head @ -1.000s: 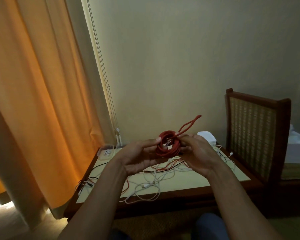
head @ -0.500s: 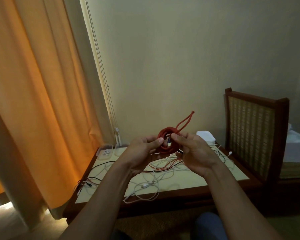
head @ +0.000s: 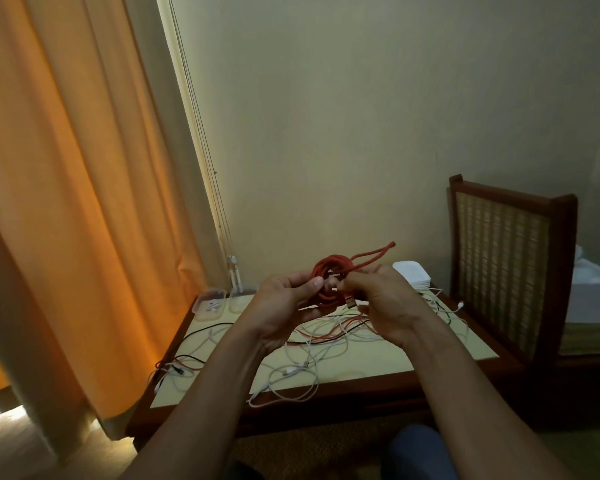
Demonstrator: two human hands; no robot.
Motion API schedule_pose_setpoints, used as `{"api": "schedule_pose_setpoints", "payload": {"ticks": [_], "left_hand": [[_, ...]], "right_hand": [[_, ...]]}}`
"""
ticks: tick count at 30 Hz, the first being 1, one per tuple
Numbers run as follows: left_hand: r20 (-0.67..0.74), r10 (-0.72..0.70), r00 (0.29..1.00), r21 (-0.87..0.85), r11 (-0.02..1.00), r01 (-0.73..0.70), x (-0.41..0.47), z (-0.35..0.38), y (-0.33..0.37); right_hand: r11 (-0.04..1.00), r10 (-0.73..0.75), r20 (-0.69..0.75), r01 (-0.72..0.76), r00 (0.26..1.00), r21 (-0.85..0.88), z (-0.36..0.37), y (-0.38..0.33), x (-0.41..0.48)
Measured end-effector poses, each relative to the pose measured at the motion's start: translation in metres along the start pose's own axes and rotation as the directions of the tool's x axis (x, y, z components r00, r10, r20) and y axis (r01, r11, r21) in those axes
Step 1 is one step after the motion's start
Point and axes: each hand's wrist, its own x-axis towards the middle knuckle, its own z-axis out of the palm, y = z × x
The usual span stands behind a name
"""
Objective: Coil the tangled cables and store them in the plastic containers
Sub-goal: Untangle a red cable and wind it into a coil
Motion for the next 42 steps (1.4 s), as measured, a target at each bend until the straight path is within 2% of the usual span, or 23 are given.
{"api": "schedule_pose_setpoints", "payload": {"ticks": [3, 6, 10, 14, 18, 21, 24, 27, 29, 31, 33, 35, 36, 37, 39, 42], "left_hand": [[-0.03, 0.026, 0.999, 0.016, 1.0, -0.026, 0.002, -0.002, -0.002], [-0.067, 0.06, 0.996, -0.003, 0.998, -0.06, 0.003, -0.004, 0.0], [-0.093, 0.074, 0.993, -0.023, 0.997, -0.076, 0.003, -0.008, 0.007], [-0.145, 0.075, 0.987, -0.008, 0.997, -0.077, 0.008, -0.016, 0.011], [-0.258, 0.088, 0.962, -0.074, 0.991, -0.111, 0.015, -0.035, 0.011], [-0.339, 0.089, 0.937, -0.116, 0.984, -0.135, 0.017, -0.048, 0.011], [-0.381, 0.076, 0.921, -0.163, 0.976, -0.148, 0.019, -0.052, 0.013], [-0.405, 0.064, 0.912, -0.234, 0.957, -0.171, 0.021, -0.049, 0.017], [-0.396, 0.054, 0.917, -0.286, 0.941, -0.179, 0.022, -0.046, 0.018], [-0.368, 0.044, 0.929, -0.337, 0.925, -0.177, 0.021, -0.043, 0.017], [-0.329, 0.023, 0.944, -0.388, 0.908, -0.158, 0.019, -0.038, 0.016], [-0.292, 0.007, 0.956, -0.433, 0.891, -0.138, 0.016, -0.031, 0.015], [-0.278, -0.001, 0.961, -0.443, 0.887, -0.127, 0.015, -0.027, 0.014], [-0.266, -0.012, 0.964, -0.445, 0.889, -0.112, 0.014, -0.023, 0.013], [-0.244, -0.035, 0.969, -0.428, 0.901, -0.075, 0.013, -0.015, 0.012], [-0.242, -0.059, 0.969, -0.411, 0.91, -0.048, 0.012, -0.007, 0.011]], "right_hand": [[0.983, -0.097, -0.025, 0.092, 0.995, -0.16, 0.001, -0.001, 0.002], [0.923, -0.156, -0.055, 0.126, 0.986, -0.364, 0.0, 0.002, 0.003], [0.711, -0.348, -0.106, 0.189, 0.931, -0.677, -0.004, 0.002, 0.004], [0.711, -0.404, -0.126, 0.224, 0.906, -0.667, -0.014, 0.003, 0.005], [0.838, -0.376, -0.21, 0.234, 0.903, -0.493, -0.035, 0.006, 0.008], [0.875, -0.344, -0.198, 0.237, 0.918, -0.423, -0.055, 0.005, 0.007], [0.857, -0.32, -0.163, 0.212, 0.933, -0.47, -0.067, 0.005, 0.006], [0.811, -0.39, -0.164, 0.253, 0.906, -0.528, -0.07, 0.009, 0.01], [0.704, -0.451, -0.131, 0.261, 0.883, -0.661, -0.072, 0.016, 0.017], [0.5, -0.475, -0.055, 0.217, 0.878, -0.838, -0.074, 0.027, 0.023], [0.292, -0.482, -0.007, 0.153, 0.876, -0.944, -0.071, 0.039, 0.025], [0.206, -0.46, 0.007, 0.114, 0.888, -0.972, -0.06, 0.049, 0.022], [0.233, -0.415, -0.004, 0.102, 0.91, -0.967, -0.052, 0.052, 0.02], [0.303, -0.347, -0.019, 0.093, 0.938, -0.948, -0.044, 0.056, 0.02], [0.487, -0.227, -0.026, 0.09, 0.974, -0.869, -0.033, 0.063, 0.019], [0.732, -0.235, 0.026, 0.195, 0.972, -0.653, -0.018, 0.062, 0.01]]}}
